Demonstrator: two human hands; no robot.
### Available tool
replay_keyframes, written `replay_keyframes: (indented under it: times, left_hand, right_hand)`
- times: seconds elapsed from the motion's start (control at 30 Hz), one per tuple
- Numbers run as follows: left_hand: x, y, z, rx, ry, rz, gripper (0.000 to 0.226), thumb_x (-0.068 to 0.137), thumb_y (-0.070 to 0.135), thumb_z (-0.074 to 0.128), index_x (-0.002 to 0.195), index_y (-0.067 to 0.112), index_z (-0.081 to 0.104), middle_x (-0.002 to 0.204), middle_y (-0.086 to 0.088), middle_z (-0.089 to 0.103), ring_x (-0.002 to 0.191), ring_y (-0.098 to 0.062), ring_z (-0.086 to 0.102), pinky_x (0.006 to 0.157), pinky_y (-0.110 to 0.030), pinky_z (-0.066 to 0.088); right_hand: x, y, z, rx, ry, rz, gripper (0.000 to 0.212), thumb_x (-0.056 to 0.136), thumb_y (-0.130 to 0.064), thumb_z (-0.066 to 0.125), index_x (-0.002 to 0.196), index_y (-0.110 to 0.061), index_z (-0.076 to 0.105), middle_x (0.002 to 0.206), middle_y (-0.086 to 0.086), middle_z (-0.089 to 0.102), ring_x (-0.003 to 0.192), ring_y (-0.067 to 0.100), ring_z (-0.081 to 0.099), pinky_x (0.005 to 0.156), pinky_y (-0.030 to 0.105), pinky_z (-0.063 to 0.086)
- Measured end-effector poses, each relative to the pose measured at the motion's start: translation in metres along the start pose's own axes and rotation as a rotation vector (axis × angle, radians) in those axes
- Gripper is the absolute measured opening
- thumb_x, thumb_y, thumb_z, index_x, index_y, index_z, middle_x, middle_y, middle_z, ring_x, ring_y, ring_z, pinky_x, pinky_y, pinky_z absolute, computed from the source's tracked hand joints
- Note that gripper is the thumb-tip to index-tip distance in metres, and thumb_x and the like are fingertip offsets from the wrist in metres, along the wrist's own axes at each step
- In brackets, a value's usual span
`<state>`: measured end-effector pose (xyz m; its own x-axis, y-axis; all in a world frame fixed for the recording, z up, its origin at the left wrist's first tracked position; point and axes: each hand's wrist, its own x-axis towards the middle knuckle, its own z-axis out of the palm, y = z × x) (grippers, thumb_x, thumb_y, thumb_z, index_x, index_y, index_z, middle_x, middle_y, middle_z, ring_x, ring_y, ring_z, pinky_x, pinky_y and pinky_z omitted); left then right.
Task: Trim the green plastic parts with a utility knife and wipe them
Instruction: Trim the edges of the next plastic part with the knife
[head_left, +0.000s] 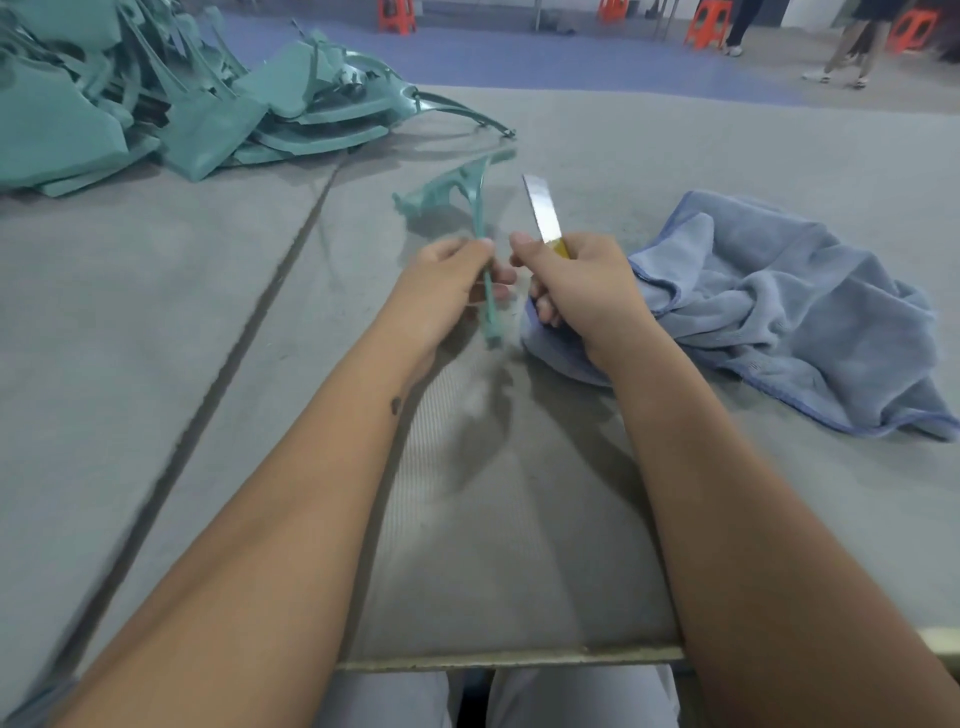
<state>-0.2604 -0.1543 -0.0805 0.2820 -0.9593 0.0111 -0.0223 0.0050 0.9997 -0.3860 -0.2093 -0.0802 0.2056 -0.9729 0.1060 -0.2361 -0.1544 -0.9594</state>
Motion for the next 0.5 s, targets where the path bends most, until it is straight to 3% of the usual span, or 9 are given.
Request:
replay_keyframes:
  times: [0.1, 0.2, 0.27, 0.33, 0.4, 0.5]
  left_hand:
    - [-0.003, 0.004, -0.009, -0.071, 0.017, -0.079, 0.022, 0.102, 0.026, 0.045, 0.086, 0.014, 0.053, 0.057, 0.001, 0.062, 0.044, -0.010, 0.058, 0.046, -0.021, 0.048]
    - [-0.003, 0.002, -0.017, 0.024, 0.032, -0.099, 0.024, 0.103, 0.029, 0.042, 0.090, 0.014, 0.055, 0.056, 0.001, 0.052, 0.038, -0.008, 0.050, 0.039, -0.017, 0.042]
    - [-0.002, -0.002, -0.019, 0.137, 0.062, -0.065, 0.025, 0.102, 0.032, 0.041, 0.092, 0.015, 0.057, 0.057, 0.002, 0.051, 0.040, -0.007, 0.048, 0.041, -0.018, 0.041]
    - [0.000, -0.006, -0.018, 0.332, 0.122, 0.006, 0.028, 0.102, 0.035, 0.039, 0.091, 0.019, 0.059, 0.060, 0.005, 0.055, 0.050, -0.010, 0.053, 0.052, -0.026, 0.047]
    - [0.002, -0.008, -0.018, 0.486, 0.191, 0.053, 0.032, 0.103, 0.037, 0.036, 0.093, 0.019, 0.060, 0.066, 0.005, 0.057, 0.064, -0.017, 0.056, 0.068, -0.036, 0.048]
    - [0.006, -0.007, -0.018, 0.495, 0.254, 0.042, 0.035, 0.104, 0.036, 0.031, 0.097, 0.017, 0.060, 0.071, 0.004, 0.054, 0.071, -0.020, 0.053, 0.068, -0.034, 0.043]
  right_hand:
    - [0.008, 0.008, -0.008, -0.050, 0.112, 0.025, 0.040, 0.090, -0.033, 0.064, 0.090, 0.007, 0.063, 0.055, 0.011, 0.055, 0.043, 0.019, 0.052, 0.050, 0.031, 0.047]
    - [0.011, 0.012, -0.021, -0.333, 0.253, -0.008, 0.032, 0.094, -0.033, 0.054, 0.091, -0.003, 0.066, 0.069, 0.013, 0.065, 0.067, 0.029, 0.063, 0.061, 0.035, 0.045]
    - [0.007, 0.010, -0.023, -0.539, 0.279, -0.044, 0.035, 0.097, -0.037, 0.047, 0.097, -0.008, 0.065, 0.083, 0.010, 0.065, 0.086, 0.030, 0.061, 0.062, 0.032, 0.035]
    - [0.003, 0.002, -0.015, -0.594, 0.230, -0.088, 0.033, 0.095, -0.047, 0.044, 0.098, -0.021, 0.064, 0.096, 0.004, 0.062, 0.094, 0.023, 0.057, 0.070, 0.028, 0.033]
    - [-0.001, -0.008, 0.001, -0.337, 0.135, -0.102, 0.030, 0.094, -0.052, 0.040, 0.085, -0.029, 0.057, 0.100, 0.000, 0.056, 0.082, 0.012, 0.050, 0.072, 0.027, 0.032]
    - [-0.009, -0.011, 0.020, 0.090, 0.000, -0.060, 0.032, 0.101, -0.043, 0.032, 0.083, -0.029, 0.054, 0.081, -0.013, 0.045, 0.069, 0.001, 0.037, 0.066, 0.024, 0.031]
